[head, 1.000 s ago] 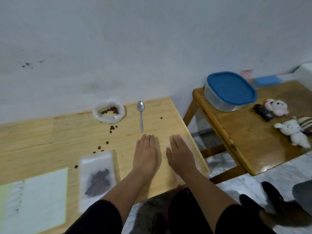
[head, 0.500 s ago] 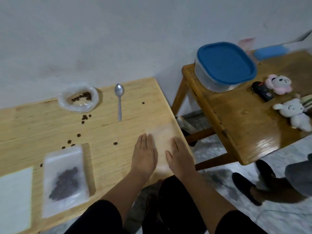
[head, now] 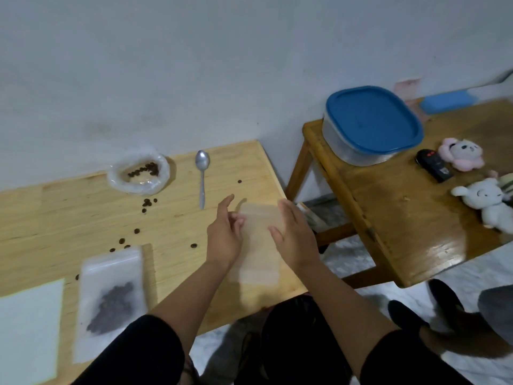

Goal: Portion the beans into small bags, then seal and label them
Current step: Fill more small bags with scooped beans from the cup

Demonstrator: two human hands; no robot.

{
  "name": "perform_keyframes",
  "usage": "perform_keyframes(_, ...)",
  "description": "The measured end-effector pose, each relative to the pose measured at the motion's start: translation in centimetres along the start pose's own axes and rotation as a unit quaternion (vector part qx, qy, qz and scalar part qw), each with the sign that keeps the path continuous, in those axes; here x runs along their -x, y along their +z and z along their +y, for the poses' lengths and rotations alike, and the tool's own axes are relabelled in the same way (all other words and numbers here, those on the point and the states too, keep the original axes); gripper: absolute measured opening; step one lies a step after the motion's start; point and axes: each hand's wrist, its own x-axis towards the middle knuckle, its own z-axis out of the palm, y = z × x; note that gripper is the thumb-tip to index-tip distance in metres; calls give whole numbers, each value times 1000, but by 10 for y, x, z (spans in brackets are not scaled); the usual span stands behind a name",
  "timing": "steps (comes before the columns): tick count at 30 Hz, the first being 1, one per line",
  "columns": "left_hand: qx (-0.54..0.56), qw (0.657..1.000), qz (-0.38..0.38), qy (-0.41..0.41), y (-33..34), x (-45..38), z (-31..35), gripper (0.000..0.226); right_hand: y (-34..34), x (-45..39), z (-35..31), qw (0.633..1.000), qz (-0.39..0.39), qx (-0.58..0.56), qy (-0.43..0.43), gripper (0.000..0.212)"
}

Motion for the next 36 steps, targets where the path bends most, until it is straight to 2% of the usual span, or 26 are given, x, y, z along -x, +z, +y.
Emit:
perform_keyframes(2, 6, 1000, 10, 18, -19, -7, 7, 51, -12, -23, -21, 1000, 14, -19, -10, 56)
perform_keyframes(6, -3, 998, 60, 28, -66, -24, 21, 34, -20, -56, -69, 995, 19, -89, -42, 16)
perform_keyframes(9, -26, 991, 126, 46, -103, -35, 22, 26, -20, -73, -114, 988, -55, -141, 27, 15)
perform_keyframes(13, -31, 978, 198, 56, -146, -46, 13, 35, -7, -86, -171, 965, -35, -250, 76, 12)
perform_keyframes(17, -43, 967, 237, 76, -186, -56, 2, 38, 20, -100, -216, 915, -65, -377, 125, 8)
perform_keyframes(21, -12, 969, 241, 56, -220, -64, -6, 41, 33, -105, -255, 841, -129, -501, 157, 6)
perform_keyframes(26, 79, 976, 203, 18, -243, -69, -14, 27, 42, -105, -287, 797, -180, -559, 144, 16)
perform_keyframes(29, 98, 975, 200, 11, -249, -70, -20, 25, 46, -107, -296, 788, -191, -567, 144, 15)
perform_keyframes(36, 137, 969, 203, -22, -253, -73, -24, 22, 57, -119, -297, 802, -216, -540, 132, 19)
